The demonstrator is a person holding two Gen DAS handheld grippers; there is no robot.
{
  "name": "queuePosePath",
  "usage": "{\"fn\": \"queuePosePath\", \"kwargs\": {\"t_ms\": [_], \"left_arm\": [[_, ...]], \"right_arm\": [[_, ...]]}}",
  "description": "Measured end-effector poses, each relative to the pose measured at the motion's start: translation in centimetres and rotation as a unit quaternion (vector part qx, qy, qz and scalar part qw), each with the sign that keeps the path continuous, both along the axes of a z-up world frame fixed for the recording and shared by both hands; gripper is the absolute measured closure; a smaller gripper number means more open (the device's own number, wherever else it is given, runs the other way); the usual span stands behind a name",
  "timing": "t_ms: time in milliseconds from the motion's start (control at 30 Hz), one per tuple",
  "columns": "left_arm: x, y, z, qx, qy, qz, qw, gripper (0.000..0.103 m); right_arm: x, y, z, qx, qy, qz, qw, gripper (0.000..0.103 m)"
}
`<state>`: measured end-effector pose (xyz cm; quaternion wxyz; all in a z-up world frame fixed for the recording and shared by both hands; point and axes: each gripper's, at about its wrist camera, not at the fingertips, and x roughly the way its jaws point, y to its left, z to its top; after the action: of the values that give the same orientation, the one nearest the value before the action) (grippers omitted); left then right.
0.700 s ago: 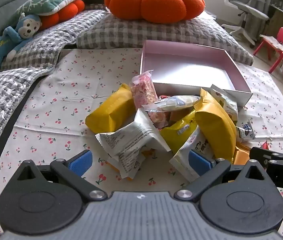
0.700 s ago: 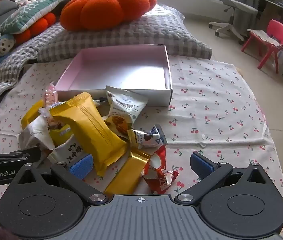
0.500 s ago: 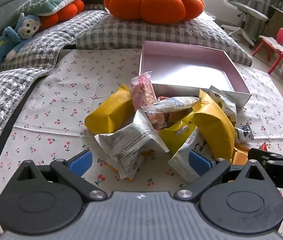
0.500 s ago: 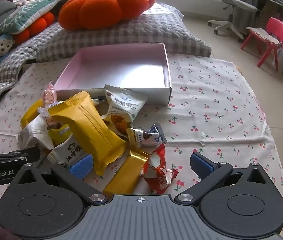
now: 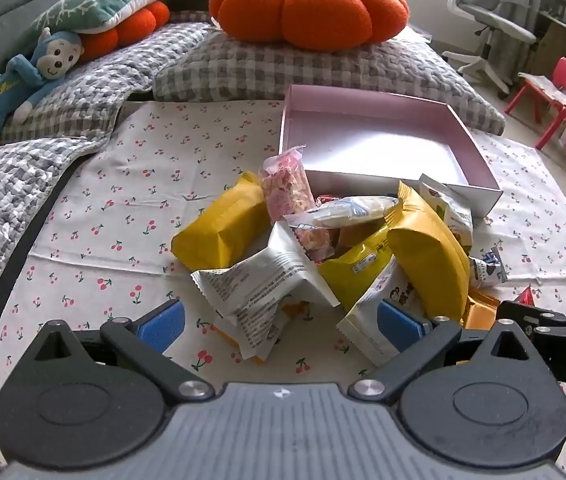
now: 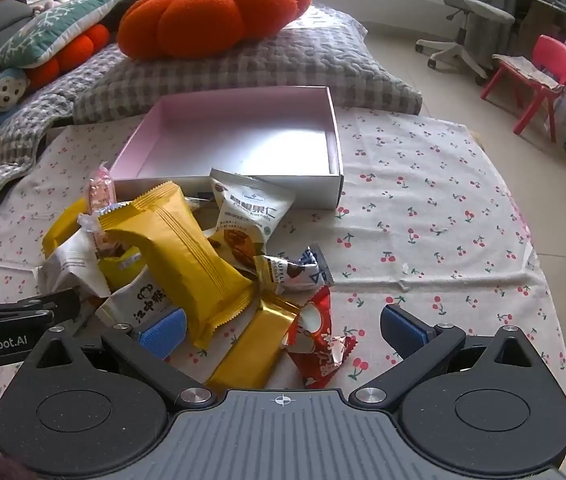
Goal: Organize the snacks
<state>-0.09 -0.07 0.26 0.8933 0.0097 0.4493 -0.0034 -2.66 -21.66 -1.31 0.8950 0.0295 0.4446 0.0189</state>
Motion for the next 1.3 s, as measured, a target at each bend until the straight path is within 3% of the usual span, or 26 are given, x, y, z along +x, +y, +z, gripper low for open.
{"fn": "queuePosePath", "kwargs": {"t_ms": [1300], "left_arm": [[0.1, 0.0, 0.3, -0.002, 0.001, -0.001, 1.0, 0.0]], "right_arm": [[0.1, 0.1, 0.9, 0.026, 0.016, 0.012, 0.999, 0.0]]}}
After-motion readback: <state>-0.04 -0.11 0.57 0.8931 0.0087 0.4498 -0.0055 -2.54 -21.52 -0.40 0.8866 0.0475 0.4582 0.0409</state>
